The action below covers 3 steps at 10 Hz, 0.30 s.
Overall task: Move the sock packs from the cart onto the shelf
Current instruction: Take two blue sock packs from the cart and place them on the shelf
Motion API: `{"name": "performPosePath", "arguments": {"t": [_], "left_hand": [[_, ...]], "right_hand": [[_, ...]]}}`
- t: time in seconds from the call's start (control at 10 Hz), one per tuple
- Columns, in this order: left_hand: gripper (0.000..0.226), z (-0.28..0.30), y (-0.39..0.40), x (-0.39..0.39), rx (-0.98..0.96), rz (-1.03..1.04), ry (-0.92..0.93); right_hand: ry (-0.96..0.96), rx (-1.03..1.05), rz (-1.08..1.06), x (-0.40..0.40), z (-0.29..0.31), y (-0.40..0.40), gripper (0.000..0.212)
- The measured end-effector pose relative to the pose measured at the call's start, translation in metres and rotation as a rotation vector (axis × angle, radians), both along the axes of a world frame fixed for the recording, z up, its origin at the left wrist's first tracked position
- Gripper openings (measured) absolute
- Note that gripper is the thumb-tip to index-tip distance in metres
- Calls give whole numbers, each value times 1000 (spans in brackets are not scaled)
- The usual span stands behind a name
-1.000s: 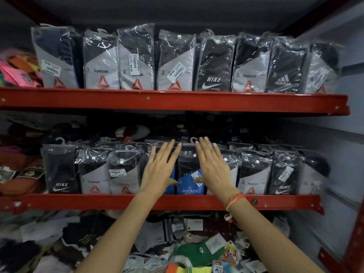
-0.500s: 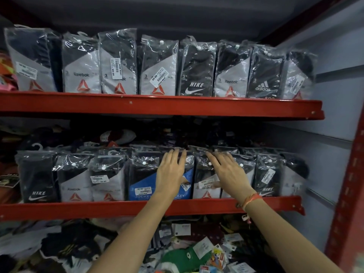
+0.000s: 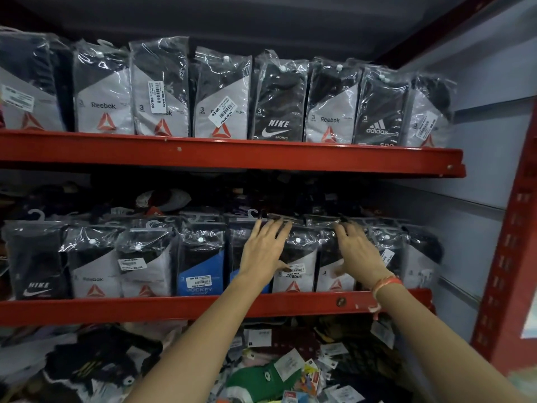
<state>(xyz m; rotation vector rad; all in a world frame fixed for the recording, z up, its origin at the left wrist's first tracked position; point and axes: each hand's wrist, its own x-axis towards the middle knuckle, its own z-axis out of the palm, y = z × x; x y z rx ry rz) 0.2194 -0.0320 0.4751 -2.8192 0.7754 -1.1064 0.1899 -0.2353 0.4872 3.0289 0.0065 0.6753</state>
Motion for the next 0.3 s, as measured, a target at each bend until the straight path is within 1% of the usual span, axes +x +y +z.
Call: {"name": "performPosePath", "arguments": {"t": [0.1, 0.2, 0.3], "left_hand": [[97, -1, 1, 0, -5, 0, 2], [97, -1, 1, -6, 2, -8, -21], [95, 8, 12, -16, -3, -8, -65]], "right_hand": [[16, 22, 34, -3, 2, -4, 113], [20, -11, 26, -10, 2, -3, 116], [-8, -13, 74, -23, 15, 12, 114]]}}
